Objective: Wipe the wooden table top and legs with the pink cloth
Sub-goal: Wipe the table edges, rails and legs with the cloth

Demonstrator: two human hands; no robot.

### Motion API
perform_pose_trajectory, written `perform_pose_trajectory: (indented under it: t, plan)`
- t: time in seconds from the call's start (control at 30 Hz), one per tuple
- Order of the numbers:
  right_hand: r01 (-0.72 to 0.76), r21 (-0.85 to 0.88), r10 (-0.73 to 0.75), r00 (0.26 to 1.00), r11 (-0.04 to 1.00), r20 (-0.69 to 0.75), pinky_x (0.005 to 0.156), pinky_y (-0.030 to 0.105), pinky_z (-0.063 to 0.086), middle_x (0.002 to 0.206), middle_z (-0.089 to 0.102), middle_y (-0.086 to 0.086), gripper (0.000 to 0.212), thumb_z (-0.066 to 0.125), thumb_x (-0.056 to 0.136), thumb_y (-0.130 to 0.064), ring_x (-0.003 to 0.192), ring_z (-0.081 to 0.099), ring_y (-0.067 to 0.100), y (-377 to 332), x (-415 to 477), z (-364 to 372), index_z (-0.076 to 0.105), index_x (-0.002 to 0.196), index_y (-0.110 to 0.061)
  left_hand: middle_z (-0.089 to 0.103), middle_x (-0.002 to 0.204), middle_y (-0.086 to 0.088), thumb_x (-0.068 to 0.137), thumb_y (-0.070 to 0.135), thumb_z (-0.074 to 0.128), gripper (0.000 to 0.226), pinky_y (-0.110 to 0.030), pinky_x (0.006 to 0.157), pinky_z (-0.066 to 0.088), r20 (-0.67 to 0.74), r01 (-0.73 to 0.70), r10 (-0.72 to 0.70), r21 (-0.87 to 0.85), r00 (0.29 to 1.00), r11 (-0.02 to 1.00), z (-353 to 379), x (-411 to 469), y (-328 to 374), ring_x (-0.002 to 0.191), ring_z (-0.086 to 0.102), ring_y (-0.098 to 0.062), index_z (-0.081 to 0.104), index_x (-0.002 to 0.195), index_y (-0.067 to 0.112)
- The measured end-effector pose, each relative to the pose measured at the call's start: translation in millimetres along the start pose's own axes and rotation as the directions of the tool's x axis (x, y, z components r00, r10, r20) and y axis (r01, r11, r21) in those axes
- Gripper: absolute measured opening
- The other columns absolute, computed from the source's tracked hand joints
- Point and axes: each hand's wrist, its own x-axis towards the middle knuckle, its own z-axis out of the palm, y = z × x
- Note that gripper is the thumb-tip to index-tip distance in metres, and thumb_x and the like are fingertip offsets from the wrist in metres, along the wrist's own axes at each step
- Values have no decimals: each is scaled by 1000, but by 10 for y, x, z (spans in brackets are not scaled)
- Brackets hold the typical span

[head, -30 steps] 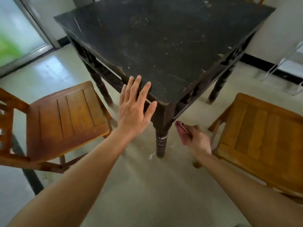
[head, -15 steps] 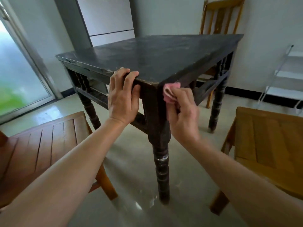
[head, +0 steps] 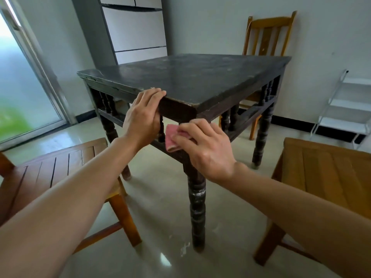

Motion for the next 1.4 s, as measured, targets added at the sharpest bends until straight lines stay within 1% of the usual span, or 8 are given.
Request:
perform_pose_trajectory:
  t: [0.23, 0.4, 0.6, 0.7, 0.87, 1.13, 1.3, 1.4]
  plan:
    - [183, 17, -154, 771, 983, 618, 73, 36, 53, 112, 66, 0, 32, 68, 81, -17, 108, 59, 24, -336, -1284, 492, 66, 113, -16, 55, 130, -12, 89, 4, 49, 41, -43, 105, 41, -33, 17, -19, -50, 999, 999, 23, -32, 69, 126, 46, -27, 52, 130, 3]
    - [-254, 57, 221, 913, 965, 343, 68, 32, 55, 109, 66, 2, 34, 77, 73, -6, 100, 56, 22, -70, -1578, 159, 72, 104, -18, 51, 134, -14, 91, 18, 48, 43, -40, 107, 41, -110, 79, -92, -119, 990, 990, 197, -78, 139, 131, 42, -28, 50, 131, 2]
    - [-636, 156, 646, 763, 756, -18, 70, 26, 50, 108, 57, 6, 29, 71, 86, -5, 97, 53, 16, 93, -978, 281, 66, 115, -7, 34, 148, -18, 99, 31, 42, 52, -42, 112, 32, -105, 212, -239, -215, 965, 953, 570, -555, 438, 138, 31, -29, 35, 142, 2]
    - [-622, 304, 654, 757, 721, -2, 79, 30, 54, 113, 61, 8, 31, 63, 89, 0, 101, 59, 21, -131, -1057, 626, 65, 120, -4, 45, 137, -15, 99, 37, 38, 50, -48, 100, 44, 57, 237, -230, -219, 972, 947, 809, -967, 530, 127, 44, -27, 40, 137, 5]
    - [-579, 359, 463, 809, 732, 362, 66, 35, 57, 101, 61, -5, 27, 67, 88, -7, 88, 62, 9, -214, -2219, 907, 71, 113, -19, 53, 133, -12, 99, 41, 36, 50, -45, 105, 39, 98, 262, -247, -195, 964, 945, 1045, -1288, 542, 126, 46, -27, 45, 133, 7]
    - [-633, 489, 692, 717, 600, 79, 69, 34, 54, 103, 51, -6, 12, 60, 95, -16, 85, 57, 14, 108, -1598, 921, 59, 107, -16, 59, 117, -3, 98, 43, 38, 42, -38, 97, 43, 21, 288, -293, -247, 956, 925, 1098, -1246, 509, 113, 51, -18, 53, 120, 11]
    - [-562, 512, 559, 810, 649, 180, 74, 22, 51, 97, 59, -1, 22, 59, 87, 8, 83, 58, 5, -259, -1950, 1167, 67, 98, -8, 59, 117, -4, 98, 41, 37, 39, -35, 96, 43, 27, 340, -344, -257, 938, 905, 1110, -1243, 541, 112, 51, -17, 51, 119, 11]
    - [-646, 455, 545, 763, 613, 349, 70, 24, 53, 85, 62, -6, 14, 61, 95, -10, 71, 57, -1, -115, -2342, 1218, 72, 89, -17, 58, 118, -4, 99, 40, 36, 39, -33, 95, 41, 34, 347, -350, -248, 936, 904, 1114, -1261, 573, 112, 50, -18, 51, 120, 10]
